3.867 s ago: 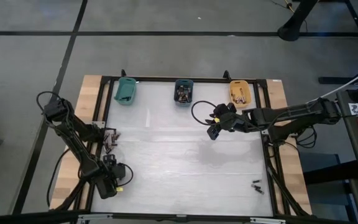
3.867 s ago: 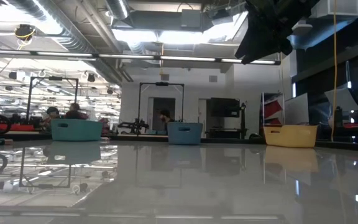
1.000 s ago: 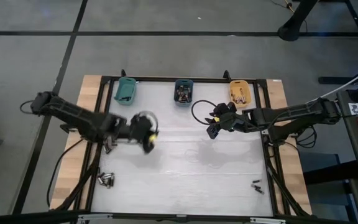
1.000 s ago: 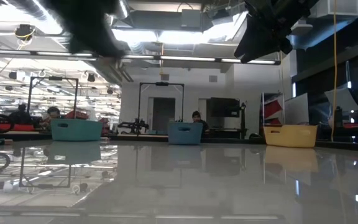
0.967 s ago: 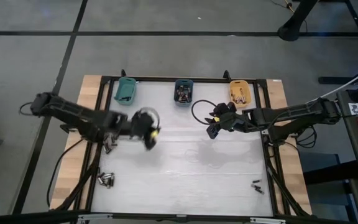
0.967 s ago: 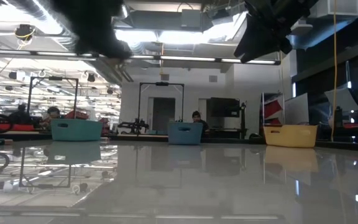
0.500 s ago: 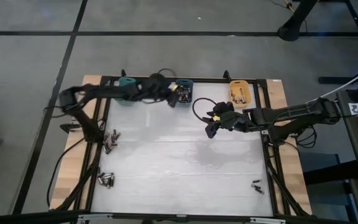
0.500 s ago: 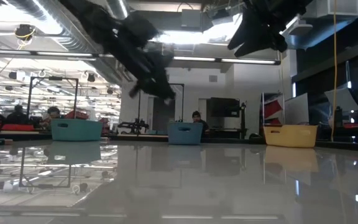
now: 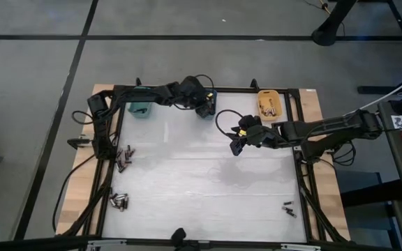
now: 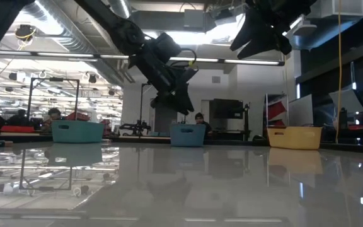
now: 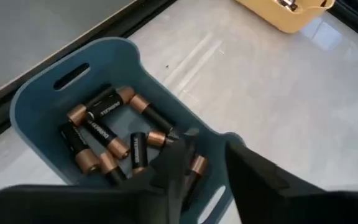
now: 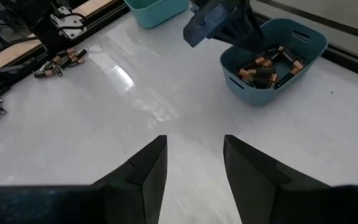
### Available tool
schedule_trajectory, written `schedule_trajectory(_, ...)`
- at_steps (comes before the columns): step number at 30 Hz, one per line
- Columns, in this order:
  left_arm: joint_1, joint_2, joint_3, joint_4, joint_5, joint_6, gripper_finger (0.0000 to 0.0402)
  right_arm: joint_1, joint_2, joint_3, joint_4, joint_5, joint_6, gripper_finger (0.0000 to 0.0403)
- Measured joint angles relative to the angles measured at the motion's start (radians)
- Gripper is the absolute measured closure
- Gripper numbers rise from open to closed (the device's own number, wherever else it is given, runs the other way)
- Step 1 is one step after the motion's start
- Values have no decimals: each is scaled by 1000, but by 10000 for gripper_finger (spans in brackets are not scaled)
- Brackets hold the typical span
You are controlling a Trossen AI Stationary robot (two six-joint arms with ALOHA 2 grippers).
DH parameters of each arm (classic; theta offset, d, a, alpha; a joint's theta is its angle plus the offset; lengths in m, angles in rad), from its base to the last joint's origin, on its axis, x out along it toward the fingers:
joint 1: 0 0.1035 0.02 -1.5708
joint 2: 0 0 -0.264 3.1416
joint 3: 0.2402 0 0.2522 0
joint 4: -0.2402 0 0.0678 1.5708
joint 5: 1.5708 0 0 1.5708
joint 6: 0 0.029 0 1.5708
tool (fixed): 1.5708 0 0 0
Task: Sort batteries
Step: Put the brown battery into the blue bin
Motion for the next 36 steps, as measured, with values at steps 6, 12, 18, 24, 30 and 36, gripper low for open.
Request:
schedule_trajectory(6, 16, -12, 3, -13, -17, -18, 226, 0, 18, 0, 2, 0, 0, 244)
schedule_trajectory(12, 20, -157, 3, -30, -4, 104, 207, 0, 25, 1, 0, 0, 0, 244)
schedule_trajectory(18, -18, -374, 5, -180, -12, 242, 211, 0, 32, 0, 4, 8, -30, 244)
schedule_trajectory(24, -123, -542, 5, -550, -18, 207, 213, 0, 32, 0, 2, 10, -49, 244)
schedule_trajectory(30, -374, -642, -51, -876, -20, 37, 213, 0, 32, 0, 2, 10, -57, 244)
schedule_trajectory(36, -733, -716, -146, -999, -25, -243, 213, 0, 32, 0, 1, 0, -58, 244)
